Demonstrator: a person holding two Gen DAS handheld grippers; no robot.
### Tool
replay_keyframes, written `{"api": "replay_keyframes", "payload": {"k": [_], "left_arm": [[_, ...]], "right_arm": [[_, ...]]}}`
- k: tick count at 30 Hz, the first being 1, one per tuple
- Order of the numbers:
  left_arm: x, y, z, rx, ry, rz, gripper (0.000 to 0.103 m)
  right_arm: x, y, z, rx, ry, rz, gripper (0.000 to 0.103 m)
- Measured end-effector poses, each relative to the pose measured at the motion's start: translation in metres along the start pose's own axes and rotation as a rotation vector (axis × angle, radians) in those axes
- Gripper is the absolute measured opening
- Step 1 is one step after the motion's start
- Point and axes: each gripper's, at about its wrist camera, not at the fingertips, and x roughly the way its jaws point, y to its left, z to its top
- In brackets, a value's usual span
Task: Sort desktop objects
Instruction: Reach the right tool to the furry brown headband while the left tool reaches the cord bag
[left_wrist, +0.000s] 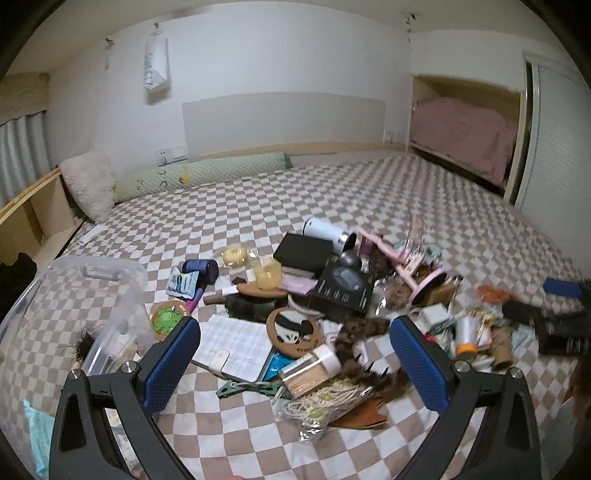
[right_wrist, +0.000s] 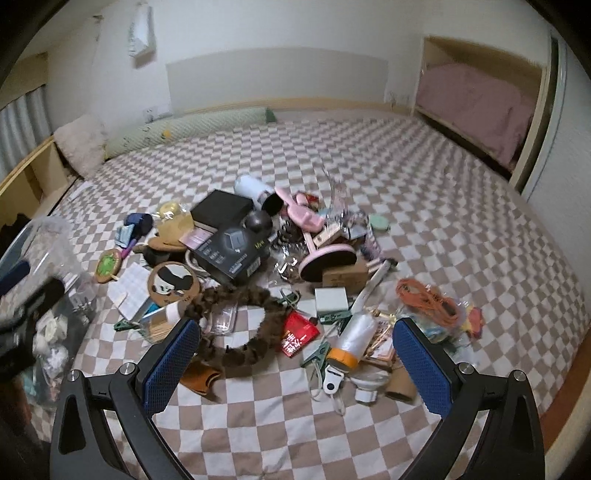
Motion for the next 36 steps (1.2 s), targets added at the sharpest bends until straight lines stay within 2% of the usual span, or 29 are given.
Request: {"api": "replay_keyframes", "payload": {"k": [4, 7, 12, 16, 17, 18, 19, 23, 26, 29, 34, 36], "left_arm": [[0.015, 0.003, -0.011, 0.014, 0.022, -0.001, 0.103], [0.028, 0.010, -0.014, -0.007, 0.055, 0.001, 0.103], [0.041, 0.024, -0.017, -0.034, 0.079, 0.011, 0.103], [0.044, 0.037, -0.020, -0.050, 0.081, 0.023, 0.103], [0.045, 0.040, -0.021, -0.056, 0.082, 0.029, 0.103], [0.046, 0.043, -0.021, -0.062, 0.083, 0.035, 0.103], [0.046, 0.046, -0.022, -0.069, 0.083, 0.041, 0.103], [0.048, 0.052, -0.025, -0.059, 0.081, 0.044, 0.103], [0.052, 0.044, -0.032, 0.029, 0.070, 0.018, 0.103], [0.061, 0.024, -0.039, 0.177, 0.072, -0.024, 0.103], [0.069, -0.010, -0.051, 0.322, 0.077, -0.102, 0.103], [0.069, -0.024, -0.058, 0.417, 0.065, -0.105, 0.103]], "right_arm": [[0.034, -0.012, 0.001, 0.056, 0.071, -0.001, 0.103], [0.058, -0.007, -0.001, 0.036, 0.104, 0.005, 0.103], [0.084, 0.033, -0.004, -0.146, 0.125, 0.019, 0.092], [0.100, 0.068, -0.021, -0.317, 0.132, 0.052, 0.090], [0.103, 0.076, -0.027, -0.366, 0.131, 0.058, 0.087], [0.106, 0.081, -0.034, -0.405, 0.129, 0.067, 0.078], [0.108, 0.084, -0.040, -0.441, 0.126, 0.072, 0.076], [0.117, 0.090, -0.063, -0.583, 0.132, 0.058, 0.075], [0.125, 0.089, -0.071, -0.632, 0.151, 0.041, 0.075], [0.132, 0.085, -0.072, -0.627, 0.166, 0.036, 0.075], [0.140, 0.079, -0.072, -0.607, 0.168, 0.028, 0.075], [0.142, 0.078, -0.071, -0.602, 0.165, 0.029, 0.075]]}}
